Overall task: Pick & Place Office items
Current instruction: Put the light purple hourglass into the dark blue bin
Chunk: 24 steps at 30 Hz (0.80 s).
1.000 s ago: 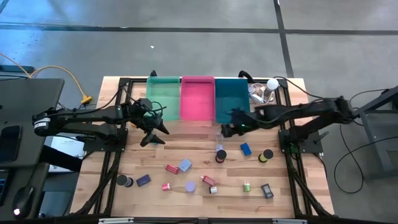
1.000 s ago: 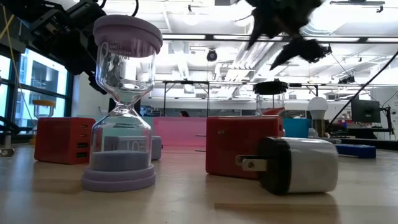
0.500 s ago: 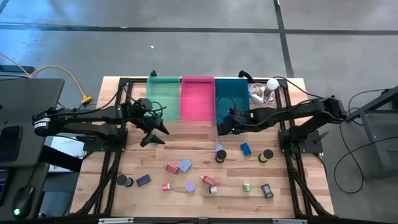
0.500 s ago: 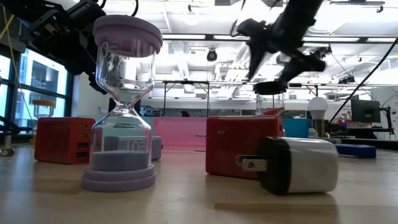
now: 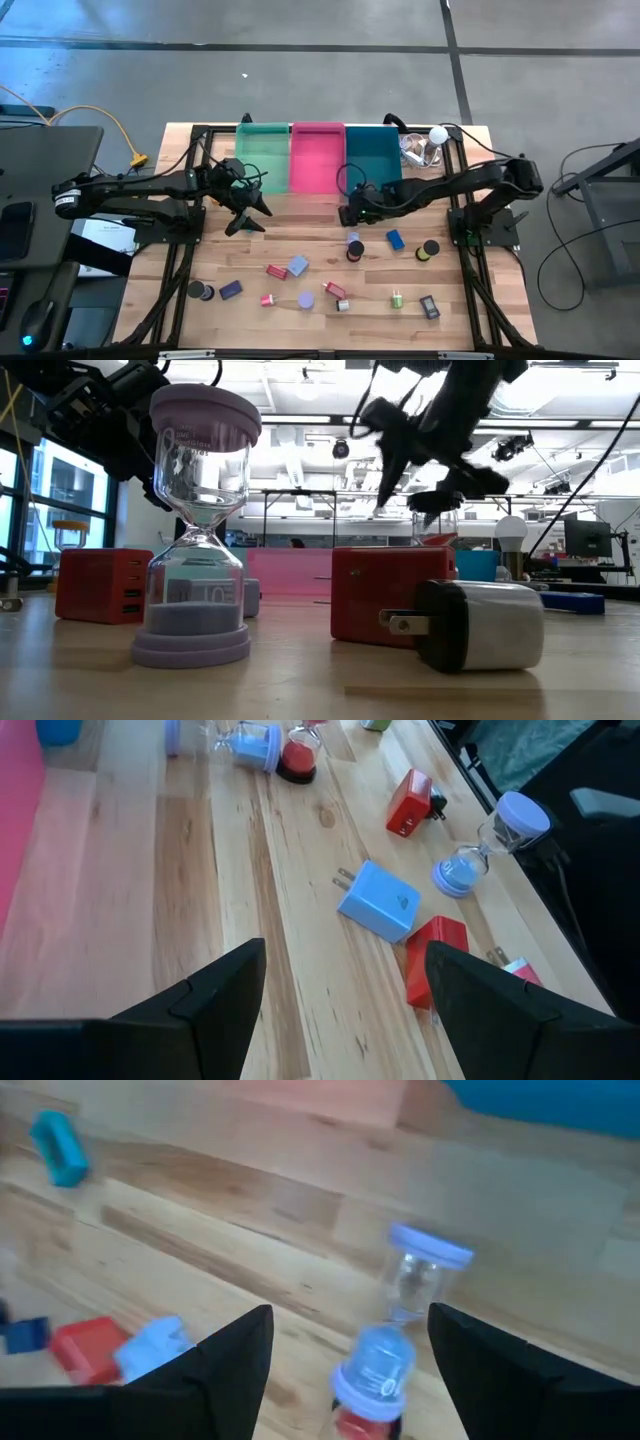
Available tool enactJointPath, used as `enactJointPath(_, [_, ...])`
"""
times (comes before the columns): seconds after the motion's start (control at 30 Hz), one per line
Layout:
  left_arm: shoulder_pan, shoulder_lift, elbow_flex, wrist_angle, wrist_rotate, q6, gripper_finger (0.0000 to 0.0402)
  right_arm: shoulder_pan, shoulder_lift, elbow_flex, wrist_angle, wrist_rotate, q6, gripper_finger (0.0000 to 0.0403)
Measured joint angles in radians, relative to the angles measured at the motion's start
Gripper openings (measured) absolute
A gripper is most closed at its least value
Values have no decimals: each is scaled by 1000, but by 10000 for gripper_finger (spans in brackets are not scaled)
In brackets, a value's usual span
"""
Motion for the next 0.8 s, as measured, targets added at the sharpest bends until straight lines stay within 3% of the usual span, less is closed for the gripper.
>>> enactJointPath(0.8, [-15,1,-20,9,0,1,268,-14,178,-2,79,10,-83,234])
